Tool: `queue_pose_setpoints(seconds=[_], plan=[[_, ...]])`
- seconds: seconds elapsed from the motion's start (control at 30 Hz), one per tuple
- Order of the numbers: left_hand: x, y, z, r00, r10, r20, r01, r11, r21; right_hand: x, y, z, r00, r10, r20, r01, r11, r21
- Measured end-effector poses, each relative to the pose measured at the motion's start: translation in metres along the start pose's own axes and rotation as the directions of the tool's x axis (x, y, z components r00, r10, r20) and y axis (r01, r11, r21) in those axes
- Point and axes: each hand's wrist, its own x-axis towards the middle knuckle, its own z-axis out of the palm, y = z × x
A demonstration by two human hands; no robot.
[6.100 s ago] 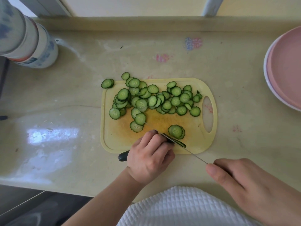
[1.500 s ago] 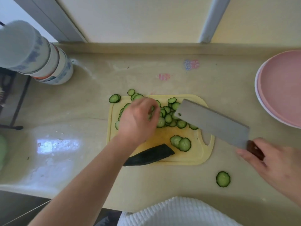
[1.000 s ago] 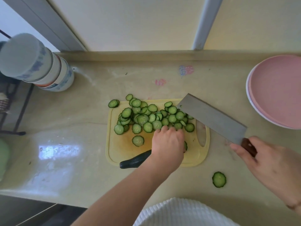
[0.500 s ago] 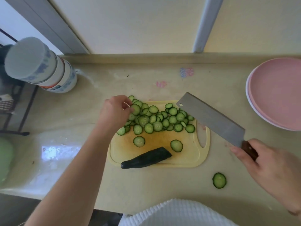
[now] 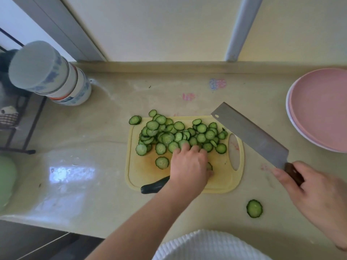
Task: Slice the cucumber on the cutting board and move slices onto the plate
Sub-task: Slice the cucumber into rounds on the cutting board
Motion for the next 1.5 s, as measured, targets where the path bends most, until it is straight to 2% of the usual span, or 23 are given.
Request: queue_pose_setpoints(seconds=[0.1,0.23,0.3,0.37,0.4,0.47,0.57,0.67,0.7,0.77,0.8,0.87,0.97,1.1,1.5], plan=[[0.0,0.005,-0.001,1.0,-0.027,0.0,0.027,0.999,-0.028,-0.002,0.002,0.003,1.0,0.015,0.02,-0.015,1.0,0.013],[-0.004,-0.005,-0.005,0.99,-0.021,-0.136,-0.016,0.963,-0.269,-0.004,0.003,0.003,0.997,0.017,0.08,-0.018,1.0,0.009],[-0.002,-0.027,-0.016,0.957,-0.168,-0.236,0.056,0.907,-0.417,-0.006,0.002,0.004,0.994,0.014,0.107,-0.017,0.999,0.029],[0.002,-0.061,-0.023,0.883,-0.35,-0.312,0.143,0.834,-0.533,-0.01,-0.001,0.004,0.989,-0.028,0.148,0.011,0.994,0.111],[0.003,-0.077,-0.023,0.852,-0.406,-0.331,0.175,0.816,-0.551,-0.012,-0.003,0.004,0.979,-0.064,0.194,0.026,0.981,0.191],[0.007,-0.102,-0.017,0.836,-0.426,-0.346,0.2,0.823,-0.531,-0.016,-0.009,0.003,0.936,-0.111,0.333,-0.019,0.932,0.363],[0.005,-0.115,-0.001,0.81,-0.396,-0.433,0.167,0.863,-0.476,-0.02,-0.015,0.005,0.826,-0.153,0.543,-0.133,0.883,0.451],[-0.006,-0.11,0.007,0.711,-0.321,-0.625,0.082,0.921,-0.38,-0.02,-0.019,0.011,0.735,-0.182,0.653,-0.161,0.888,0.43],[-0.013,-0.103,0.008,0.713,-0.241,-0.658,0.0,0.939,-0.344,-0.02,-0.02,0.013,0.72,-0.182,0.67,-0.164,0.893,0.42],[-0.032,-0.084,0.015,0.777,-0.027,-0.628,-0.179,0.948,-0.262,-0.018,-0.023,0.016,0.705,-0.176,0.687,-0.148,0.911,0.385],[-0.042,-0.076,0.02,0.81,0.043,-0.585,-0.22,0.947,-0.235,-0.018,-0.023,0.017,0.702,-0.17,0.692,-0.139,0.92,0.367],[-0.056,-0.072,0.028,0.837,0.037,-0.545,-0.2,0.949,-0.243,-0.018,-0.023,0.017,0.702,-0.158,0.694,-0.148,0.921,0.36],[-0.066,-0.071,0.033,0.791,0.008,-0.612,-0.224,0.934,-0.278,-0.019,-0.023,0.017,0.699,-0.133,0.702,-0.179,0.919,0.352],[-0.064,-0.055,0.045,0.774,0.226,-0.592,-0.394,0.903,-0.171,-0.018,-0.028,0.019,0.699,-0.142,0.701,-0.152,0.928,0.339],[-0.058,-0.047,0.068,0.717,0.221,-0.661,-0.411,0.9,-0.145,-0.016,-0.034,0.003,0.762,-0.208,0.613,0.018,0.954,0.301]])
